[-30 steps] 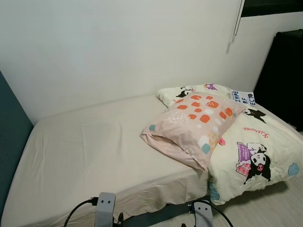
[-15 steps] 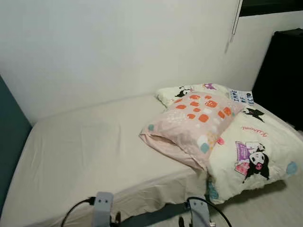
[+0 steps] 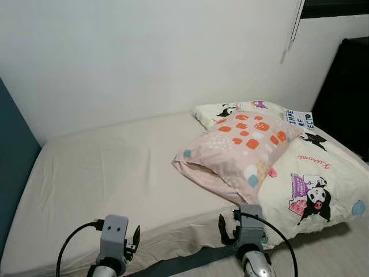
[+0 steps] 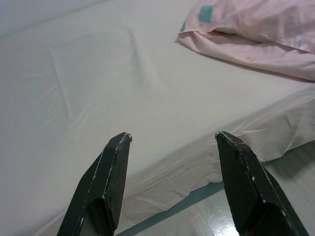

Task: Clean up the room

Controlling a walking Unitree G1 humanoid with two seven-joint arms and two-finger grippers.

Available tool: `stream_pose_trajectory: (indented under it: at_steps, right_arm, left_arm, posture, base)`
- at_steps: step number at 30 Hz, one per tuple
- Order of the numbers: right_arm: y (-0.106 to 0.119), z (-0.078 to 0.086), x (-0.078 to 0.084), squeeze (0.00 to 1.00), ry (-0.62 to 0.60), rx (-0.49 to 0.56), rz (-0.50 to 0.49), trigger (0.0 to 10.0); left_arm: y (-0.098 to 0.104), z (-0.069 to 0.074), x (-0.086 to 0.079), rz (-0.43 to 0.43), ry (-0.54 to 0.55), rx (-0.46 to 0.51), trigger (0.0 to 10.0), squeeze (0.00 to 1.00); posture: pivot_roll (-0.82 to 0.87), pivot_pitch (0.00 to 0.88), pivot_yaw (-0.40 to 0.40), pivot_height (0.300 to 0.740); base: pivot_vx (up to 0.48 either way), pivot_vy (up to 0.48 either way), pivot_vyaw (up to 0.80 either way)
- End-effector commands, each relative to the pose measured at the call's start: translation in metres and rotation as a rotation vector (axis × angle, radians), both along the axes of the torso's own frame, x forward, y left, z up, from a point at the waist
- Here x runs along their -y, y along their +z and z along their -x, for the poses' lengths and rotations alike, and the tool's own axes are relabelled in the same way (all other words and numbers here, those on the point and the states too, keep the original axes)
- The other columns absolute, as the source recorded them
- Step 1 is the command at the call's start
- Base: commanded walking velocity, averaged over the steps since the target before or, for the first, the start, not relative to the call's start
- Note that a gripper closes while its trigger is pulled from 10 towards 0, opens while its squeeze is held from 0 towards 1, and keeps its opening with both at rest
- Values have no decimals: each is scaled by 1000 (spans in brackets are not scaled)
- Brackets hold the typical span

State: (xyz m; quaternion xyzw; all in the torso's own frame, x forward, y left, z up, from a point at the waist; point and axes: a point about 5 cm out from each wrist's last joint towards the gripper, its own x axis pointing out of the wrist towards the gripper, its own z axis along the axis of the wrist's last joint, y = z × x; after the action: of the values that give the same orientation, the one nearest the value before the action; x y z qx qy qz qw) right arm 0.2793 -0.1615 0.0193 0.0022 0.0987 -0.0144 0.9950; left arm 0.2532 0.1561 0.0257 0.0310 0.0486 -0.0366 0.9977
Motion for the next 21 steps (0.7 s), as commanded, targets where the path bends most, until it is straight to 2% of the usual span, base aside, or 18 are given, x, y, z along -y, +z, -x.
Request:
stream_pose_trajectory:
  at_steps: [1, 5, 9, 16, 21]
  right_arm:
    - [-1, 2, -1, 0, -15, -2, -19, 10000]
    - [10, 5, 7, 0, -58, 77, 15, 10000]
    - [12, 5, 8, 0, -59, 83, 20, 10000]
    - [21, 7, 11, 0, -26, 110, 41, 10000]
    - [24, 7, 8, 0, -4, 118, 53, 10000]
  left_arm:
    - [-2, 4, 0, -13, -1, -15, 10000, 0]
    - [12, -1, 6, 4, -7, 24, 10000, 0]
    - [14, -2, 8, 15, -8, 28, 10000, 0]
    - [38, -26, 43, 89, -96, 77, 10000, 0]
    - [49, -33, 56, 111, -133, 91, 10000, 0]
  posture:
    - [-43, 81, 24, 740]
    - [-43, 79, 27, 740]
    - [-43, 78, 26, 740]
    - [-49, 76, 29, 740]
    - [-55, 76, 32, 740]
  base:
    - [0, 0, 0]
    - [0, 0, 0]
    - [0, 0, 0]
    - [0, 0, 0]
    - [0, 0, 0]
